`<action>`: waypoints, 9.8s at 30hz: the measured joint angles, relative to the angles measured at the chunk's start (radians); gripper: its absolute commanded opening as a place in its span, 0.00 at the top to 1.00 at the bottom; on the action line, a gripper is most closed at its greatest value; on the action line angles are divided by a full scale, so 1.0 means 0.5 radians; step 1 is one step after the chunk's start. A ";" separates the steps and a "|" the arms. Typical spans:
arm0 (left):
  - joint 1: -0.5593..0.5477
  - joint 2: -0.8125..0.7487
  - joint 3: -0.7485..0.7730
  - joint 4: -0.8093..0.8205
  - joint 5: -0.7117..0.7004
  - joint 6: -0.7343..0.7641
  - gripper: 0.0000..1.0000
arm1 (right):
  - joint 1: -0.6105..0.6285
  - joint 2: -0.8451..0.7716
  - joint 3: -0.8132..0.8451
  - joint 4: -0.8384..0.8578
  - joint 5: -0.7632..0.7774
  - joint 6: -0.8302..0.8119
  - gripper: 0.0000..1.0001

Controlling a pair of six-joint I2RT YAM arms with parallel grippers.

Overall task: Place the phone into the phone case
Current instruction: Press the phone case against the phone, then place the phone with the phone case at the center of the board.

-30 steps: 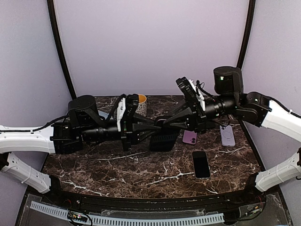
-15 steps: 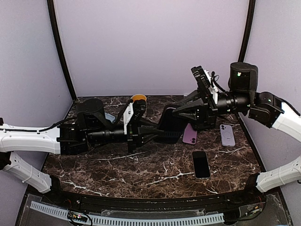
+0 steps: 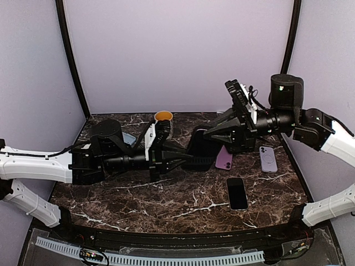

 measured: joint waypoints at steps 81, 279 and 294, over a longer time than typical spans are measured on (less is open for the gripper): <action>0.002 -0.033 0.093 0.233 0.024 -0.196 1.00 | -0.050 0.050 -0.226 0.121 -0.160 0.009 1.00; 0.318 -0.207 -0.215 -0.863 -1.544 -0.845 0.06 | -0.658 1.801 0.101 0.248 0.465 1.462 0.72; 0.359 -0.188 -0.215 -0.865 -1.507 -0.895 0.07 | -0.632 1.810 0.188 0.005 0.799 1.286 0.61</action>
